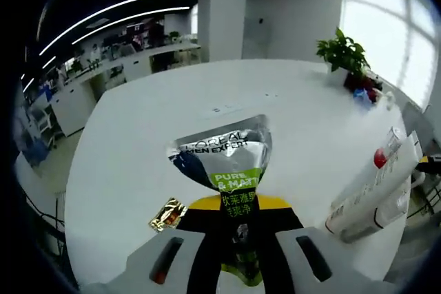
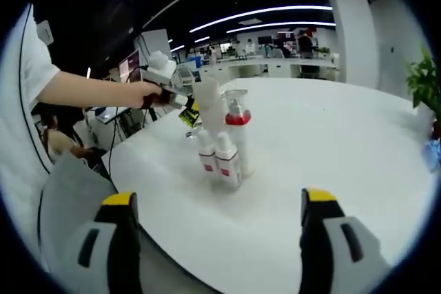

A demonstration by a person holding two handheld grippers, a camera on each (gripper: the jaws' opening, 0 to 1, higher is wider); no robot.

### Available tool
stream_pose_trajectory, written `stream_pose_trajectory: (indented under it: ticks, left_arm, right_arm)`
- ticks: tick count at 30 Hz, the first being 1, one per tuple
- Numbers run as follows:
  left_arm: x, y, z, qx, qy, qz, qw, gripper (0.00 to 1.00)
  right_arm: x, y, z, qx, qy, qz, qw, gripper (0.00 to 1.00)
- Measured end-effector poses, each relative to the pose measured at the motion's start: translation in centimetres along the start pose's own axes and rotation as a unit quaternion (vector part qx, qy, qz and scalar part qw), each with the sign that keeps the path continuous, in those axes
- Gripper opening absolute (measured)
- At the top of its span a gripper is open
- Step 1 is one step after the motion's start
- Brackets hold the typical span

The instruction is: Arrange the skincare products in the storage area until every visible bottle or jar stands upright without overlapping.

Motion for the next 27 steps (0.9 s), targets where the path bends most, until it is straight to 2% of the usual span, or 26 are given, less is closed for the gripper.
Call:
stream_pose_trajectory:
  ticks: [9, 14, 20, 27]
  left_arm:
    - [0.6, -2.3, 0.4, -0.006, -0.006, 0.011, 0.9999, 0.12]
    - [1.7, -3.8, 1.3, -0.004, -0.003, 0.014, 0.9999, 0.12]
    - [3.1, -5.1, 1.5, -0.007, -0.01, 0.012, 0.9999, 0.12]
    - [4.0, -6.9, 2.8, -0.008, -0.016, 0.021, 0.9996, 0.12]
  right_arm:
    - [-0.3, -0.1, -0.5, -0.005, -0.006, 0.003, 1.0, 0.99]
    - [-0.5, -0.1, -0.9, -0.009, -0.01, 0.005, 0.9999, 0.99]
    - [-0.6, -0.1, -1.1, -0.012, -0.014, 0.007, 0.9998, 0.99]
    - [-0.9, -0.1, -1.6, -0.018, -0.016, 0.01, 0.9997, 0.98]
Point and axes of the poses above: the point that each gripper's makers call its tool centre point, and the gripper's own axes: y roughly forward along the fingers, z roughly to its right, x roughly out of its underside, the point moved 1 cm from there along -y, roughly backward along the fingers, and after that the axes turned 3 degrees about y, right-handed, at the moved point
